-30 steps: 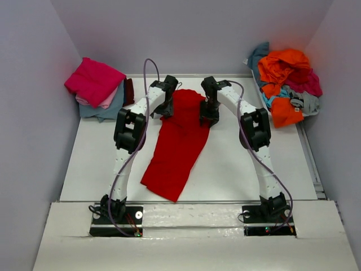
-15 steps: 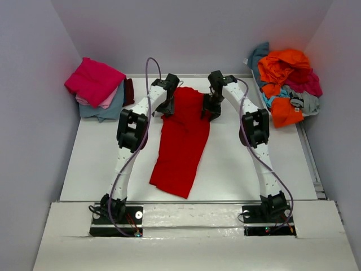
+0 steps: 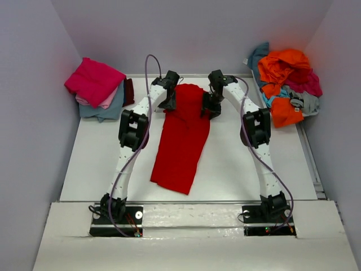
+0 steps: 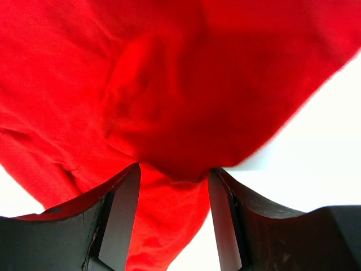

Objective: Fold and stack the t-shirts
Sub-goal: Fold the tshirt

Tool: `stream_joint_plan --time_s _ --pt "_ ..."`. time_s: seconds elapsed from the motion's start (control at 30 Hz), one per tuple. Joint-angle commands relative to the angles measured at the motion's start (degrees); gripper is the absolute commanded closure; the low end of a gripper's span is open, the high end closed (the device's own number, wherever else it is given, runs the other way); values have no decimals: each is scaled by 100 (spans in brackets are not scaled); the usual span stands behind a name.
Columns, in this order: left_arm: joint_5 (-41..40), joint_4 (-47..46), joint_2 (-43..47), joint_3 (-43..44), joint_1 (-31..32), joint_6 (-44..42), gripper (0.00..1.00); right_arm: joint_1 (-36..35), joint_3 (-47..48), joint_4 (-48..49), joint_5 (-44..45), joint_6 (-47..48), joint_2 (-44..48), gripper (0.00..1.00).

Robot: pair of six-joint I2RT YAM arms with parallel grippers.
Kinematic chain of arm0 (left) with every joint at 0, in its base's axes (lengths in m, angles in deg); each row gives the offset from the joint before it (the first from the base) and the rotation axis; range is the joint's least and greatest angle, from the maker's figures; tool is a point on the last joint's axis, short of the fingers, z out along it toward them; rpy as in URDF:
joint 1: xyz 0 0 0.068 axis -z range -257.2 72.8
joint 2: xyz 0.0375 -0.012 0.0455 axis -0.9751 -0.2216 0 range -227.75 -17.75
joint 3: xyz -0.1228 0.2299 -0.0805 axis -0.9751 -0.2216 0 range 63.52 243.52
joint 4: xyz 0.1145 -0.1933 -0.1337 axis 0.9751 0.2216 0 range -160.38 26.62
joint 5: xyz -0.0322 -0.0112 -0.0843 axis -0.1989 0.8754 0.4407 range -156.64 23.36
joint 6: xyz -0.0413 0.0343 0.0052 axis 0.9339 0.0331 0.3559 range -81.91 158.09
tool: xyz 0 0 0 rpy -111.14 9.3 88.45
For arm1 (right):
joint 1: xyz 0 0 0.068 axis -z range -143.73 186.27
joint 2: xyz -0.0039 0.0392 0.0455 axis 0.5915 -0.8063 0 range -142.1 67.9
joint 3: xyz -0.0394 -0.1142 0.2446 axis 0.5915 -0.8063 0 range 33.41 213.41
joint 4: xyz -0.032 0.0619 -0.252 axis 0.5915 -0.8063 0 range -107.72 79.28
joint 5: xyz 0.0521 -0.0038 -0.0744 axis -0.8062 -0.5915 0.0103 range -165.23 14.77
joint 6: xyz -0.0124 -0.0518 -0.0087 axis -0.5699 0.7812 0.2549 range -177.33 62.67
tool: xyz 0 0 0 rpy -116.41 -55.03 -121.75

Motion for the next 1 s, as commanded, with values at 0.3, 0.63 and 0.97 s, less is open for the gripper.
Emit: stream_joint_plan --time_s 0.3,0.63,0.97 --pt "-1132 -491 2528 -1722 -22 195 18 -227 -1357 356 872 193 1901 42" --pt "-800 248 3271 -3345 487 458 19 -939 -2545 30 435 -80 2528 42" --pt "-97 -104 4695 -5406 936 916 19 -1810 -3784 364 30 -361 2889 45"
